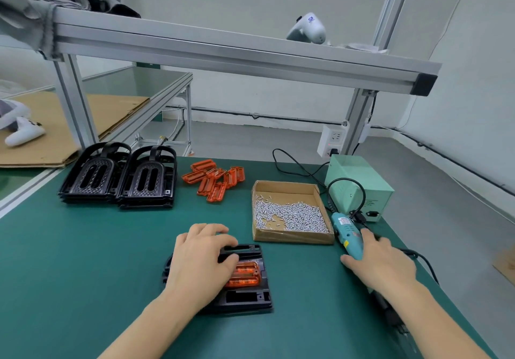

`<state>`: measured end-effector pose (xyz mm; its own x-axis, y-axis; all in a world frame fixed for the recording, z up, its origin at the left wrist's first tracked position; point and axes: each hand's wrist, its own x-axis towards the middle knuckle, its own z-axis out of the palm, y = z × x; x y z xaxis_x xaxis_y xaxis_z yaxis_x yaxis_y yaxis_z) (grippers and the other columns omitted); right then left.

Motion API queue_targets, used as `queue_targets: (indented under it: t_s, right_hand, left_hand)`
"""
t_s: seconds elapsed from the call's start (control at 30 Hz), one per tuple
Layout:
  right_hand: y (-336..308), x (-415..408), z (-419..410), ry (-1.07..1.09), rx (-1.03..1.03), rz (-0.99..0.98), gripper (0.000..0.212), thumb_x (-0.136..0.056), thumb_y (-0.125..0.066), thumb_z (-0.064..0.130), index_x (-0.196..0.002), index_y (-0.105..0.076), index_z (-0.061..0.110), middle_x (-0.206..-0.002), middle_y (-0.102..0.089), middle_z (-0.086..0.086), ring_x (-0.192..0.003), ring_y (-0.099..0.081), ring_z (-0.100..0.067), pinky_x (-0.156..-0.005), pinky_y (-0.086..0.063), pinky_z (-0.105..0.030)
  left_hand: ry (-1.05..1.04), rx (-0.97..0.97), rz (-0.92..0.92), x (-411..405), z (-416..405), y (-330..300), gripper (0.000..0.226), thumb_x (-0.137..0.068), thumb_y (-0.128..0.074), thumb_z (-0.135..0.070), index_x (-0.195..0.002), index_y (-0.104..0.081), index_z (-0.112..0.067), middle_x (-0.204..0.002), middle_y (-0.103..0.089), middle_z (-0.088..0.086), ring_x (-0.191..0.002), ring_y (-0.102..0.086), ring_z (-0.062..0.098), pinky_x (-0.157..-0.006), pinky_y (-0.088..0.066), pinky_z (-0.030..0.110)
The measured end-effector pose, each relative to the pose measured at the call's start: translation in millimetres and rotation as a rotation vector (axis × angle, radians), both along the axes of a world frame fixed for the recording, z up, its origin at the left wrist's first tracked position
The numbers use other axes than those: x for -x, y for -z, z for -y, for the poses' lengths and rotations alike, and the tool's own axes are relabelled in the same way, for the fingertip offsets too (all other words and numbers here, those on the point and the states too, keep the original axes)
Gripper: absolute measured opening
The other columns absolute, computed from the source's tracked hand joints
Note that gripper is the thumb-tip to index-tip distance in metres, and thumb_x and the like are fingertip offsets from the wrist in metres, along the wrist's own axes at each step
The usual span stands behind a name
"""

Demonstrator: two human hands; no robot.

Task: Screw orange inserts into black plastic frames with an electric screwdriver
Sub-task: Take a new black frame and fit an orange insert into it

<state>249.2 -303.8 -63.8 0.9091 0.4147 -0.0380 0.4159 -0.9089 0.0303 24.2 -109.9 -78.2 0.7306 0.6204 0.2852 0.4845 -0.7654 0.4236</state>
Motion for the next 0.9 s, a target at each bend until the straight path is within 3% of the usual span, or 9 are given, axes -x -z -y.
queue_targets:
  t_s: [0.2,0.37,0.47,0.57,0.63,0.73,0.9]
  right_hand:
    - [-2,-5,-1,0.023,-0.053,-0.088,0.069,-0.085,-0.056,0.061,-0.137,-0.033,0.023,-0.122,-0.053,-0.004,-0.105,-0.057,-0.024,-0.071,-0.042,-0.03]
    - [-2,-8,3,0.038,-0.146,-0.143,0.035,-0.078,-0.062,0.047,-0.097,-0.051,0.019,-0.098,-0.058,0.0,-0.083,-0.055,-0.018,-0.053,-0.033,-0.026]
    - [0,-12,9,0.046,-0.276,-0.181,0.028,-0.079,-0.062,0.043,-0.087,-0.053,0.019,-0.084,-0.056,0.003,-0.073,-0.054,-0.013,-0.051,-0.033,-0.026]
    - [0,-16,15,0.072,-0.508,-0.312,0.021,-0.08,-0.064,0.037,-0.086,-0.06,0.016,-0.079,-0.063,-0.001,-0.069,-0.058,-0.016,-0.055,-0.04,-0.027]
    - [-2,-16,16,0.125,-0.739,-0.517,0.02,-0.082,-0.065,0.029,-0.089,-0.064,0.011,-0.074,-0.063,-0.005,-0.063,-0.057,-0.021,-0.057,-0.044,-0.028]
    - [-7,-13,13,0.193,-0.956,-0.804,0.016,-0.084,-0.066,0.019,-0.091,-0.062,0.005,-0.066,-0.053,-0.009,-0.051,-0.048,-0.02,-0.048,-0.042,-0.027]
    - [-23,-6,2,0.116,-1.205,-1.024,0.026,-0.081,-0.062,-0.003,-0.107,-0.063,0.004,-0.06,-0.05,-0.005,-0.05,-0.045,-0.013,-0.042,-0.042,-0.024]
  left_hand:
    - [0.084,0.059,0.033,-49,-10,-19,0.019,-0.091,-0.056,-0.03,-0.107,-0.066,-0.035,-0.121,-0.057,-0.015,-0.118,-0.041,0.011,-0.096,-0.024,0.03]
    - [0.125,0.097,-0.033,-98,-15,-20,0.019,-0.093,-0.056,-0.024,-0.104,-0.069,-0.032,-0.115,-0.065,-0.009,-0.113,-0.046,0.017,-0.095,-0.029,0.034]
    - [0.121,0.12,-0.1,-120,-16,-14,0.017,-0.092,-0.058,-0.023,-0.1,-0.07,-0.031,-0.111,-0.067,-0.008,-0.112,-0.048,0.017,-0.093,-0.028,0.033]
    - [0.087,0.109,-0.158,-135,-15,-8,0.016,-0.09,-0.059,-0.022,-0.095,-0.073,-0.029,-0.104,-0.069,-0.008,-0.107,-0.051,0.016,-0.088,-0.025,0.032]
    - [0.06,0.095,-0.182,-141,-14,-6,0.013,-0.087,-0.062,-0.024,-0.09,-0.075,-0.028,-0.097,-0.07,-0.008,-0.101,-0.053,0.016,-0.085,-0.023,0.032]
    - [0.03,0.031,-0.248,-148,-14,-6,0.012,-0.085,-0.064,-0.027,-0.088,-0.076,-0.027,-0.09,-0.071,-0.007,-0.093,-0.056,0.014,-0.09,-0.025,0.033]
    - [0.0,-0.078,-0.333,-156,-15,-6,0.013,-0.084,-0.061,-0.02,-0.089,-0.073,-0.022,-0.086,-0.071,-0.005,-0.089,-0.06,0.017,-0.095,-0.026,0.035]
